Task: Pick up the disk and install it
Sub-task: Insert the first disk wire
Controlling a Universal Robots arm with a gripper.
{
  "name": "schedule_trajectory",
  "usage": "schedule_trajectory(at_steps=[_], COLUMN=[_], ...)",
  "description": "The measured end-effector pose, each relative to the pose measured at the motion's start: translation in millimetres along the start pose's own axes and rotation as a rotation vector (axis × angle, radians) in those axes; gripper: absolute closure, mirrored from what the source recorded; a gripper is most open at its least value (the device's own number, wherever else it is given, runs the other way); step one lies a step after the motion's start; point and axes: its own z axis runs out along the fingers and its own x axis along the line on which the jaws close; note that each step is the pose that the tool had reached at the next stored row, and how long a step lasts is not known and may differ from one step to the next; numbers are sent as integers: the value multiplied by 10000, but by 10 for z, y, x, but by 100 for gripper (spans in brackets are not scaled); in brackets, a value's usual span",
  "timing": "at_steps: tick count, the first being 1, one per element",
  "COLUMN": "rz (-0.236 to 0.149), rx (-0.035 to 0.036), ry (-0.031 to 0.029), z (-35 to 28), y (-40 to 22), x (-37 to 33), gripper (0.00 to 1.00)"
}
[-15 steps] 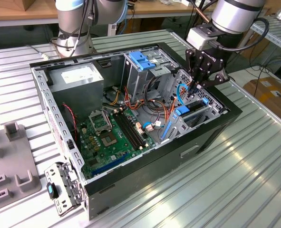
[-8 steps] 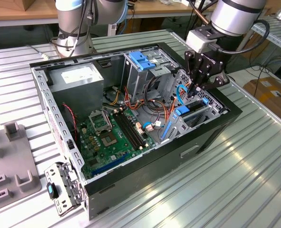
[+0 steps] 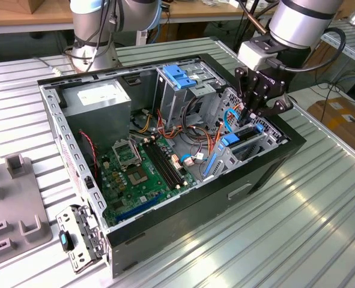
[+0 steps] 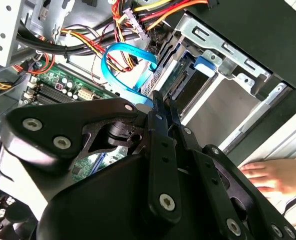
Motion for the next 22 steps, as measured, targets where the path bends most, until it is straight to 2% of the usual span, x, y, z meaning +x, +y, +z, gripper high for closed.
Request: schedule_trajectory(at_steps=[3, 4, 5, 8, 9, 11, 15, 18, 19, 20, 21, 22], rz=[1, 2, 2, 6, 7, 11, 12, 12, 12, 3, -4, -5], rx=[29, 69, 144, 462, 597, 916, 935, 971, 1010, 1174, 1263, 1269], ry=[0, -4, -5, -7, -4, -2, -3, -3, -2, -4, -8, -9], z=[0, 0, -1, -1, -1, -1, -1, -1, -1, 2, 4, 6], y=[24, 37, 48, 67, 72, 83, 106, 169, 190, 194, 198, 205], x=[1, 4, 6, 9, 9, 15, 43, 96, 113, 138, 142, 142], gripper=[84, 84, 84, 84, 84, 84, 84, 84, 84, 84, 84, 84])
